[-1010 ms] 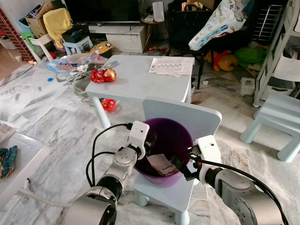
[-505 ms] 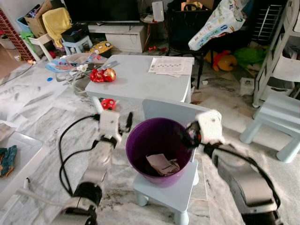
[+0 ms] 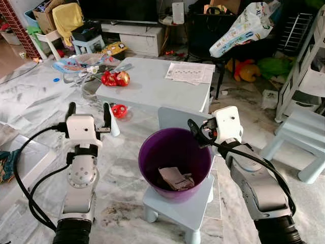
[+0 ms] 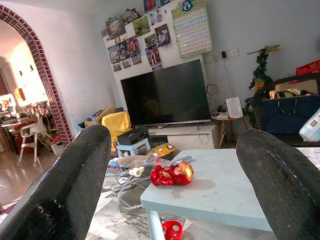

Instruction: Picking trash to rubbish bin

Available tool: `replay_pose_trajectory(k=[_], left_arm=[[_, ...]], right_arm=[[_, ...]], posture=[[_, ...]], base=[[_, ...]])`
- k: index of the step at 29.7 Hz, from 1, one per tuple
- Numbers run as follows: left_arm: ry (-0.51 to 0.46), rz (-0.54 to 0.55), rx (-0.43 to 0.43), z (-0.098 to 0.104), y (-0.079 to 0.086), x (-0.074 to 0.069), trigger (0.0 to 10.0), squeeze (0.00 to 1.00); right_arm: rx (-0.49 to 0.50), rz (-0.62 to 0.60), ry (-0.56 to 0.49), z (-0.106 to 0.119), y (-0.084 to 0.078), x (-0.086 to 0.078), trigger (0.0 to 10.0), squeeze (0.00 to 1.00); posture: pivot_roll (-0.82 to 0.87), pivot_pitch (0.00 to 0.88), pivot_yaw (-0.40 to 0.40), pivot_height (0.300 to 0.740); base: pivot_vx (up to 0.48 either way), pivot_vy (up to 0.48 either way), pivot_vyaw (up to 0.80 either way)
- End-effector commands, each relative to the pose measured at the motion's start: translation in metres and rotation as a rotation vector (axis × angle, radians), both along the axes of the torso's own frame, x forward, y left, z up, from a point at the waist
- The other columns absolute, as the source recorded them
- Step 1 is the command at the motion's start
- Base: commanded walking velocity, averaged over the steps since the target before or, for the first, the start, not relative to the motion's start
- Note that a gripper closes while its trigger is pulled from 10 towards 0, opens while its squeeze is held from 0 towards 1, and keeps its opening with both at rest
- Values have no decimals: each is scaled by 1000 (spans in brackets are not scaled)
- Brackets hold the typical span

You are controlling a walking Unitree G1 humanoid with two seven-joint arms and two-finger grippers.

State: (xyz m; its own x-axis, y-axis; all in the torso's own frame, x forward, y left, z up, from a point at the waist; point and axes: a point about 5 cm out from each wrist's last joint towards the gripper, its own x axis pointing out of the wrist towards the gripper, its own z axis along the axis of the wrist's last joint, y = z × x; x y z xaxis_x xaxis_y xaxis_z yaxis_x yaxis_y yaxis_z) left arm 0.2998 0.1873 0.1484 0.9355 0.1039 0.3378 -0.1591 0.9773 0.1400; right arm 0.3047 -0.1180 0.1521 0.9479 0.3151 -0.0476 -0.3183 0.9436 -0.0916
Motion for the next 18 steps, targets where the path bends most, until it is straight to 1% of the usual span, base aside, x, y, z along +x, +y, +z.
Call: replay_pose_trajectory(k=[1,2,6,12,18], left_arm=[[29,-13,5,-2,-3,-1,10000,776],[34,-17,2,-2,-5,-1,10000,0],[57,-18,-16,-1,-11,-2,10000,0],[69,-23,-30,3,-17,1,10000,0],[84,-27,-45,4,-14,4,10000,0]], right_arm=[[0,-13,-44,7,-1,3,10000,0],[-5,-18,-55,8,-2,2,10000,0],[8,-17,-65,8,-2,2,10000,0],[18,-4,-67,7,-1,2,10000,0],[17,4,-66,6,0,2,10000,0]], posture=[[-43,26,64,740],[-43,26,64,740],[-57,19,68,740],[-60,15,65,740],[-61,13,64,740]], base=[[0,0,0],[0,0,800],[0,0,800],[0,0,800],[0,0,800]])
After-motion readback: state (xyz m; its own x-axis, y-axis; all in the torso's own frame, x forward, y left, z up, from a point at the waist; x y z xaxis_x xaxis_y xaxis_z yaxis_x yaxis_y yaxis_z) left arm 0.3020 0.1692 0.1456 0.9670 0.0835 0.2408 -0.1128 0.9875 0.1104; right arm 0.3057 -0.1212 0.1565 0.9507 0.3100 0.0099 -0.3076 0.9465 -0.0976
